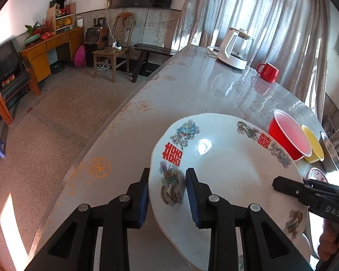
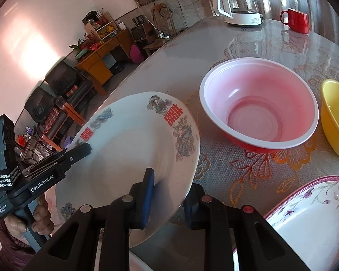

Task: Organize plates and bowls

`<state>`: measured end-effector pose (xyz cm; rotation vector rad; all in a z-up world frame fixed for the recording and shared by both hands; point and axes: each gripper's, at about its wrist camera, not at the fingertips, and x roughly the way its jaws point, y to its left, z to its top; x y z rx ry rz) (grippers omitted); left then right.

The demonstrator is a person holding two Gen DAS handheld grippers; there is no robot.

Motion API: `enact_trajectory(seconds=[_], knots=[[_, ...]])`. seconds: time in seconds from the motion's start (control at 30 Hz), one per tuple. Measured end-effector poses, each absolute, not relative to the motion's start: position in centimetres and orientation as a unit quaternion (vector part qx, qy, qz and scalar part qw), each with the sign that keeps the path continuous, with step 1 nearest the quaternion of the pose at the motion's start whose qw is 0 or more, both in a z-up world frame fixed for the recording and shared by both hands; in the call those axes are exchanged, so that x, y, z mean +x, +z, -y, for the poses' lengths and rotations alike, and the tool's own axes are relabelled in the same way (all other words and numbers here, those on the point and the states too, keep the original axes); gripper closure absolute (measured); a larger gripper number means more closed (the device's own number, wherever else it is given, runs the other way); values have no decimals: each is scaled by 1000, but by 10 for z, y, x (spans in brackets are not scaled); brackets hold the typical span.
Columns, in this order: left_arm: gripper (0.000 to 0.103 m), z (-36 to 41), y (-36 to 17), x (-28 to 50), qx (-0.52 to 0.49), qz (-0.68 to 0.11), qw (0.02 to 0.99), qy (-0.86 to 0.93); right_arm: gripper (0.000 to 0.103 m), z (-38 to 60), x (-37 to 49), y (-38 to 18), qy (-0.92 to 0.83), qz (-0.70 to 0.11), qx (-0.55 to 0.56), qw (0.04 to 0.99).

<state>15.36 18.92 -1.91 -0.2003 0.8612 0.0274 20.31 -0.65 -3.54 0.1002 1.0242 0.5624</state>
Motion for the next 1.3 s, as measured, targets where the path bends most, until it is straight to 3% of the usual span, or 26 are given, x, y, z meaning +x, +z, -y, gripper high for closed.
enact_trajectory(seconds=[0.83, 0.97, 1.3], knots=[[73, -173, -12, 135, -77, -398, 914, -19, 81, 13, 190, -23, 259, -463, 38, 847], [63, -171, -15, 141, -79, -405, 911, -32, 82, 9, 189, -24, 261, -462, 34, 847], [63, -171, -15, 131, -94, -387, 915, -59, 83, 12, 182, -26, 255, -458, 29, 851]])
